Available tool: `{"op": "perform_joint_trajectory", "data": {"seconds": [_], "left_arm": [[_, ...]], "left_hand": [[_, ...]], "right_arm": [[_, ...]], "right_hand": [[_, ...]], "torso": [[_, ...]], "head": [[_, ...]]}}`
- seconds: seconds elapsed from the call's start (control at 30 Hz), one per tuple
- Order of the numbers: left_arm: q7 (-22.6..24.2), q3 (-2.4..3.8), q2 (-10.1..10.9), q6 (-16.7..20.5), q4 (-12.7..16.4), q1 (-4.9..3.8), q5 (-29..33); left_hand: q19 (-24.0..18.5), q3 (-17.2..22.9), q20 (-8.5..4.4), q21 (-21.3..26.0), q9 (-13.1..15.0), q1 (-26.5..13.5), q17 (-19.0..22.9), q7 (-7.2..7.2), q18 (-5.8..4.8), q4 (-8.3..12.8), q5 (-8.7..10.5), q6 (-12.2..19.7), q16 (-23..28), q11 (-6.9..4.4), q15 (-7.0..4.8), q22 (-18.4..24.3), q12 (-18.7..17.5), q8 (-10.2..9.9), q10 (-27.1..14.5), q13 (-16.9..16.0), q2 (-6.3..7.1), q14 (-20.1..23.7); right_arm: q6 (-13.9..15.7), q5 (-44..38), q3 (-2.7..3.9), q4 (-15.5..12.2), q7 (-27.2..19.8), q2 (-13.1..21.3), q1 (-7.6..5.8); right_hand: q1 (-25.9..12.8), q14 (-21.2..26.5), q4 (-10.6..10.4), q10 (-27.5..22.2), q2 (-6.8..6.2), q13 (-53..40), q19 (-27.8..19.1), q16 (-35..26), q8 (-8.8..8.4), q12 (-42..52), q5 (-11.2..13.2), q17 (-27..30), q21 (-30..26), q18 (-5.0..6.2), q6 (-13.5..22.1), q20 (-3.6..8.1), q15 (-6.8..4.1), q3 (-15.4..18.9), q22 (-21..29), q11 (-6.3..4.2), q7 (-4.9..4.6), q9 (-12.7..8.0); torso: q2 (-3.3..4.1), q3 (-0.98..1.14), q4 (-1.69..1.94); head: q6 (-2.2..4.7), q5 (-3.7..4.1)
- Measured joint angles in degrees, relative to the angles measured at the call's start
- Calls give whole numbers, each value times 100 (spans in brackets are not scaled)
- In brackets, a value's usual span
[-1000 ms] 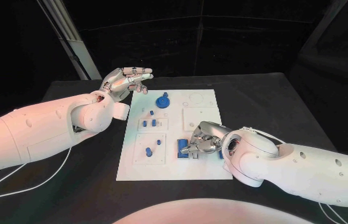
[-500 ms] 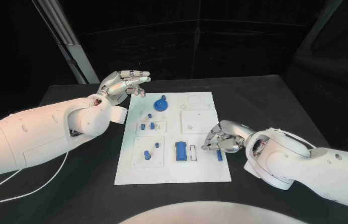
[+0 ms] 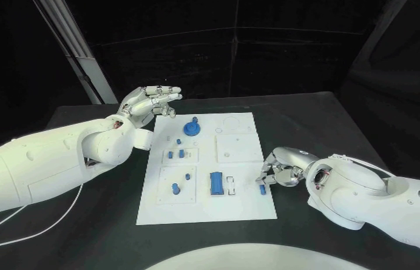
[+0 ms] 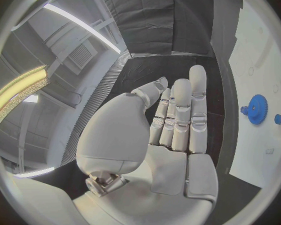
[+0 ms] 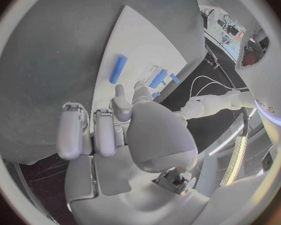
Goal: Assemble the parts on the task board
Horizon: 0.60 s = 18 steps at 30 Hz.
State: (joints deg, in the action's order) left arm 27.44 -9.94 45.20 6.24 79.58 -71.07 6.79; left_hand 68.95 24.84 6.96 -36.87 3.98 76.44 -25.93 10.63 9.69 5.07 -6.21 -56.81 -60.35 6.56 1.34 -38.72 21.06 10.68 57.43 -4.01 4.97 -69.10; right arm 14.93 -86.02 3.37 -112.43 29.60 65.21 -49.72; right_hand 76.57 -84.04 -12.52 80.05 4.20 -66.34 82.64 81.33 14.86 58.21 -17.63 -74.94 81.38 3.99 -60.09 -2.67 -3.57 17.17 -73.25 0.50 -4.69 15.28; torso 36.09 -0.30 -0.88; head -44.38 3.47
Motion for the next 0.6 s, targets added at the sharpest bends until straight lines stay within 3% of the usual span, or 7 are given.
{"op": "perform_joint_trajectory", "data": {"seconds": [0.2,0.6], "left_arm": [[0,0,-4,1,-7,0,0],[0,-4,-7,0,-27,0,0]], "left_hand": [[0,0,0,0,0,0,5,0,0,0,0,0,0,0,0,0,0,0,0,0,0,0],[0,0,0,0,0,0,4,0,0,0,0,0,0,0,0,0,0,0,0,-1,0,0]], "right_arm": [[-201,-370,-2,47,163,-17,2],[-483,-900,-1,158,312,-175,2]], "right_hand": [[-91,0,-173,-21,-23,11,0,-21,-23,-42,84,0,-24,0,-20,0,0,106,12,-21,20,13],[-157,0,-269,-21,-49,10,0,-25,-24,-42,177,1,-23,0,-20,0,0,169,12,-21,20,38]], "torso": [[-1,-2,-9],[2,2,-16]], "head": [[-8,10],[-42,35]]}}
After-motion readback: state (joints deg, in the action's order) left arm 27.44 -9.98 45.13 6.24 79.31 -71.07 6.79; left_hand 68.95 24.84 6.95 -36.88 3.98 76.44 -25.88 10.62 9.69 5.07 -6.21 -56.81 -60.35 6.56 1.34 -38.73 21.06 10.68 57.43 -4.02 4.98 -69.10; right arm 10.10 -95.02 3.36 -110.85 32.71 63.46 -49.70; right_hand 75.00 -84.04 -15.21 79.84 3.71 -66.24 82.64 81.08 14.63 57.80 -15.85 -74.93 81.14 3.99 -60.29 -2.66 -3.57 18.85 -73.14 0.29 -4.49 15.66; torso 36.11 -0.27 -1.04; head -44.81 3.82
